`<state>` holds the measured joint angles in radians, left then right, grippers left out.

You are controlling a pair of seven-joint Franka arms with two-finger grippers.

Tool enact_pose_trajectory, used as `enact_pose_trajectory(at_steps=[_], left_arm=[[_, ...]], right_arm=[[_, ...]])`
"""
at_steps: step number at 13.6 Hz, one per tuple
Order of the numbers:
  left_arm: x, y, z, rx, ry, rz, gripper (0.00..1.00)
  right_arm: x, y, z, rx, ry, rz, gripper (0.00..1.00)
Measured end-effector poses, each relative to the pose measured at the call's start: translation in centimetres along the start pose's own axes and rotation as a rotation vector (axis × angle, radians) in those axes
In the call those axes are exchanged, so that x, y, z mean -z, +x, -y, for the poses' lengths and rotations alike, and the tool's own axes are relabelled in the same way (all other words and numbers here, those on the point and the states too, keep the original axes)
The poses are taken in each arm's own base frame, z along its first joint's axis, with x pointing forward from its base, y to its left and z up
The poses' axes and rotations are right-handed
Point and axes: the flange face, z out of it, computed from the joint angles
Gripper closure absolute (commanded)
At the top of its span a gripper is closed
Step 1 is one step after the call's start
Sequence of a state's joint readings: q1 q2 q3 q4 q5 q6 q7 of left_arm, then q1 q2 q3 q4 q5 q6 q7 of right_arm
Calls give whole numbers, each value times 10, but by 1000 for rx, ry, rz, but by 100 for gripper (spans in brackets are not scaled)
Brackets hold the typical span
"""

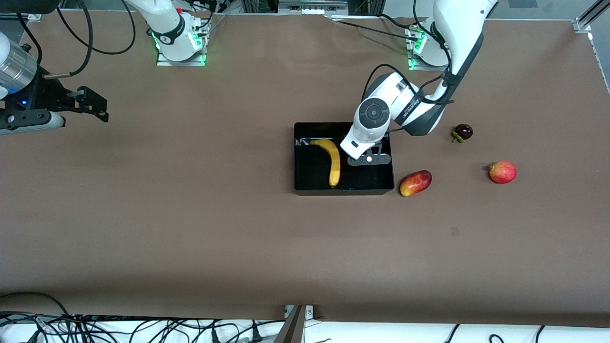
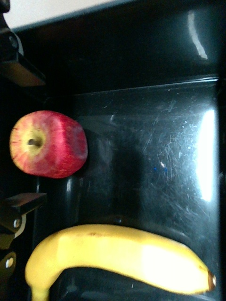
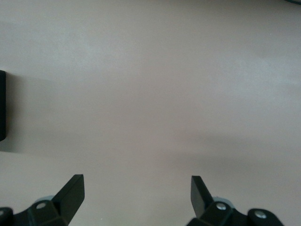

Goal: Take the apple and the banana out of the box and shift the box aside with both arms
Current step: 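Lower the left gripper and grasp the red apple in the box, then lift the apple out and set it beside the mangosteen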

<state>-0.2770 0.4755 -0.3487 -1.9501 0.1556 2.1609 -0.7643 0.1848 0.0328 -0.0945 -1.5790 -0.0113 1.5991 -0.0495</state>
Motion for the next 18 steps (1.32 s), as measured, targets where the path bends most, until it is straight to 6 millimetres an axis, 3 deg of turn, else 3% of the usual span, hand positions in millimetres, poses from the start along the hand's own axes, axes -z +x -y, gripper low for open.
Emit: enact_pose_trajectory(at_steps=[5,6,7,8,9,12,14,15,18], left_arm=[[-42,-3,-13,32,40,-47,0],[-46,-4,-15,31,38,-45,23],[-47,-4,-16,30,36,-45,53],[-47,-4,-16,30,35,-47,69],[-46,-3,-16,31,34,-48,76],[-38,0,-16,31,27,-61,78],[-16,7,-13,32,41,-63,78],[5,13,-11,36,55,-53,77],[87,37,9,-21,84,-1,77]], right_arm=[[0,0,0,0,0,0,0],[0,0,0,0,0,0,0],[0,0,0,0,0,0,0],[0,0,0,-1,0,0,0],[0,0,0,-1,0,0,0],[0,0,0,-1,0,0,0],[0,0,0,-1,0,0,0],[0,0,-1,-1,0,0,0],[0,0,-1,-1,0,0,0]])
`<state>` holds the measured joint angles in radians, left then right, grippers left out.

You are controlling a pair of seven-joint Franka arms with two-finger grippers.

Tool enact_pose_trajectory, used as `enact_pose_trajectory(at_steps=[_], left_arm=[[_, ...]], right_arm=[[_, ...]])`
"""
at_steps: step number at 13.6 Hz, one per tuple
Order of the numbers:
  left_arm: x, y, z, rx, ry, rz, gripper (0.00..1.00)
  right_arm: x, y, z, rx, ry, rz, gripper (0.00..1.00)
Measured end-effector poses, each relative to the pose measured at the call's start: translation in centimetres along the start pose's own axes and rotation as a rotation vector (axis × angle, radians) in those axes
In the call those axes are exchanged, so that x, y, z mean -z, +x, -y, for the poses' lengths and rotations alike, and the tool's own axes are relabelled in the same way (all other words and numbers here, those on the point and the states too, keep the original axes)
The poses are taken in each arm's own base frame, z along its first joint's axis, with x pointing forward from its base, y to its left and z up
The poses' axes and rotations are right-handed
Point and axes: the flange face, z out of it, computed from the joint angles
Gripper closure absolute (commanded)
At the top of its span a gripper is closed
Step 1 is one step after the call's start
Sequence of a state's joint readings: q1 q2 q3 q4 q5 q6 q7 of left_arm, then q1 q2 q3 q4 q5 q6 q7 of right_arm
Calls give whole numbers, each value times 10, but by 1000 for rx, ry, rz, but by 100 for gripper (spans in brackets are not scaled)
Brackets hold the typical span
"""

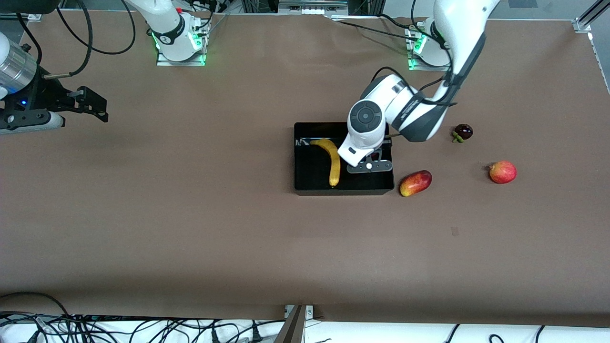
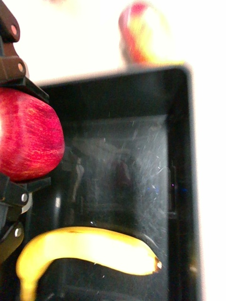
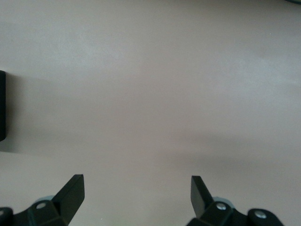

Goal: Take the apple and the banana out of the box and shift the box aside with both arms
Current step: 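Lift the apple out and set it beside the mangosteen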

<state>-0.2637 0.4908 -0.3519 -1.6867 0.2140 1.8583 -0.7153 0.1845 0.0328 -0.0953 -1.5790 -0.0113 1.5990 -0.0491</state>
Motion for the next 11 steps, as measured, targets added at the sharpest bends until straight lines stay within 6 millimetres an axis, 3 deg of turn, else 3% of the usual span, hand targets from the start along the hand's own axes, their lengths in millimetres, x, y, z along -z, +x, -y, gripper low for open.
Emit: enact_pose_trajectory(at_steps=[2,4,6,8,11], left_arm=[[27,24,50,-86,12,43,76],[21,49,114,-178,3,106,74],[-1,61,170,-245,-12,185,74],[-37,61,207,-286,-34,238,74],[-96,37,222,-339,-66,176,74]], right_arm=[[0,0,0,0,0,0,0],[0,0,0,-1,0,0,0],[0,0,0,-1,0,0,0],[0,0,0,-1,0,0,0],[0,0,0,-1,0,0,0]])
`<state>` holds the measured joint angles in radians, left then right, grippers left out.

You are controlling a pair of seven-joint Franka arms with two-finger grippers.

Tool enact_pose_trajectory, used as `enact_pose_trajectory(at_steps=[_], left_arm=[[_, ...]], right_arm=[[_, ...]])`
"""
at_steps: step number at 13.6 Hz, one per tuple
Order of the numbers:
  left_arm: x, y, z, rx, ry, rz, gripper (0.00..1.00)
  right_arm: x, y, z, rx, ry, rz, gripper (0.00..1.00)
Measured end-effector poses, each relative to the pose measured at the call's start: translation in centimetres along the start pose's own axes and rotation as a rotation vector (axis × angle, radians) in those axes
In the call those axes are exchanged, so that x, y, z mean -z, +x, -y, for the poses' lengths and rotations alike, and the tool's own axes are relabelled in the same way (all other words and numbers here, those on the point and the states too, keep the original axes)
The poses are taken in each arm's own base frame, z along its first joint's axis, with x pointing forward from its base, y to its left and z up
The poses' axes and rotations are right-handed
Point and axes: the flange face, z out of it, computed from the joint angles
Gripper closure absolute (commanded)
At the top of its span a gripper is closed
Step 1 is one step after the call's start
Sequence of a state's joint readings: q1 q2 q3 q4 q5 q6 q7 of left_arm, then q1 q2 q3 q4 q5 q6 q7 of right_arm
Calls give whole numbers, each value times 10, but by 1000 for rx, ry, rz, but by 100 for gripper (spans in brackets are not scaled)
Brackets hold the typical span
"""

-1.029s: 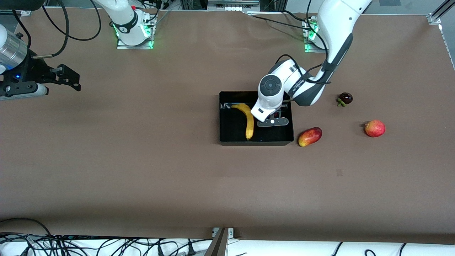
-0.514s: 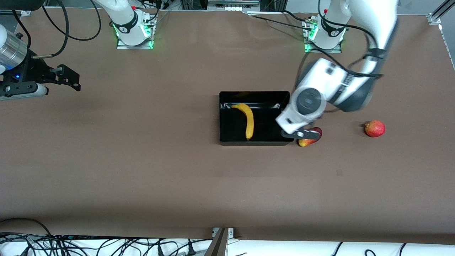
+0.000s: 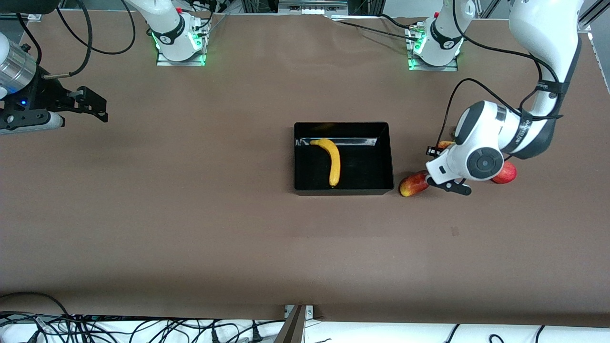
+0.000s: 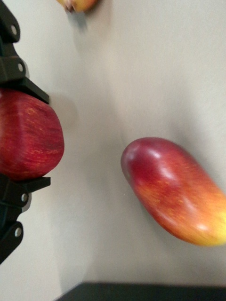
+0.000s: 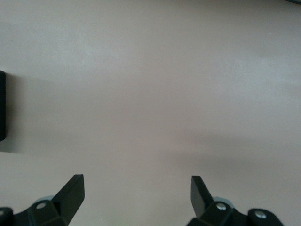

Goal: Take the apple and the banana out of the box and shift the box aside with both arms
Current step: 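Lift the apple out and set it beside the mangosteen, then move the left gripper back over the yellow banana in the box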

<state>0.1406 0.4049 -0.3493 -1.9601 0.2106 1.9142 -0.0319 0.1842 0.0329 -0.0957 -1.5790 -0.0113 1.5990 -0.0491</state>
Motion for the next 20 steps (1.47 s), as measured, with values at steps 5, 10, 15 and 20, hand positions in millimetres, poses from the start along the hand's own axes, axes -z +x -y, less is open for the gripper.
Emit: enact_pose_trajectory(at_steps=[5,10,15,20], left_arm=[[-82,-33,-9,-22,-22,-73,27],[-88,-35,-7,-22,-28,-75,0],[-21,-24,-7,-23,5,-72,0],[126,-18,-117,-38,-67,-153,0]], right_arm=[[0,0,0,0,0,0,0],[0,0,0,0,0,0,0],[0,0,0,0,0,0,0],[0,0,0,0,0,0,0]])
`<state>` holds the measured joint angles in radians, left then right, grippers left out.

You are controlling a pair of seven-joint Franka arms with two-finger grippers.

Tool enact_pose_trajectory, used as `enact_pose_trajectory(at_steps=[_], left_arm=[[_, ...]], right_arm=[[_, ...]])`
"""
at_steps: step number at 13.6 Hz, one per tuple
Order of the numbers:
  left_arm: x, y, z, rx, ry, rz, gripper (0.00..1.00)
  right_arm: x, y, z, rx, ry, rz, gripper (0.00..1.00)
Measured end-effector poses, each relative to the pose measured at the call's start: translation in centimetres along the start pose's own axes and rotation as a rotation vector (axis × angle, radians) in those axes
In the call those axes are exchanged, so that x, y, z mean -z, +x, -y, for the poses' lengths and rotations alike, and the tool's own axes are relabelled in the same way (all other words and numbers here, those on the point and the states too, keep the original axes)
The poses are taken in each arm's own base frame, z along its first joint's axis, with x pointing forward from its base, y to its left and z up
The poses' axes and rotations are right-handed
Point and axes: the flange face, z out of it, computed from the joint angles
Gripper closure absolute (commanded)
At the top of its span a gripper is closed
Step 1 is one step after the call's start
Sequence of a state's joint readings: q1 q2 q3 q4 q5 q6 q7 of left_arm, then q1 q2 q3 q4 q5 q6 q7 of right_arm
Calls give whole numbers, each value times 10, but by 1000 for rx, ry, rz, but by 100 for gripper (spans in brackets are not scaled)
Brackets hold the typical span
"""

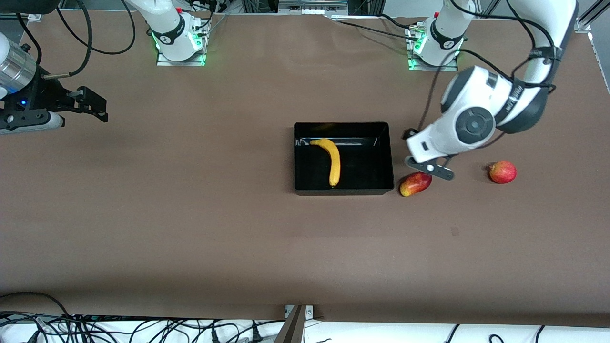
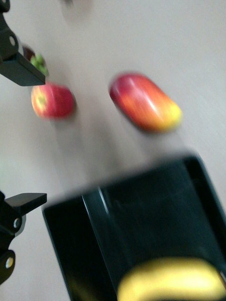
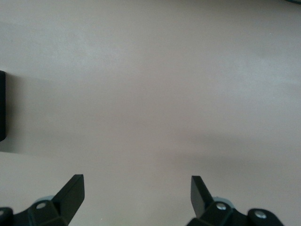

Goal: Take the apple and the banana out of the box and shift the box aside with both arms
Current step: 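Move the left gripper back over the yellow banana in the box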

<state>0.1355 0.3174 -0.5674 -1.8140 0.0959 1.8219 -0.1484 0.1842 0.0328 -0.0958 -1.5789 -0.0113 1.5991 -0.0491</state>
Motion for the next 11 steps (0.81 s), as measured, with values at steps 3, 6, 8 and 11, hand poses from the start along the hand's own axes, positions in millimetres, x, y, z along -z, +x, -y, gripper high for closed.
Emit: enact_pose_trajectory(at_steps=[3,6,8,11], left_arm=[[6,22,-72,119,-36,-23,0],[-26,47,-123,225,-88,-13,0],[-47,59,-143,285,-117,-23,0],[-66,63,-157,332,-100,-13,0]], right_arm=[[0,0,0,0,0,0,0],[0,0,0,0,0,0,0],[0,0,0,0,0,0,0],[0,0,0,0,0,0,0]])
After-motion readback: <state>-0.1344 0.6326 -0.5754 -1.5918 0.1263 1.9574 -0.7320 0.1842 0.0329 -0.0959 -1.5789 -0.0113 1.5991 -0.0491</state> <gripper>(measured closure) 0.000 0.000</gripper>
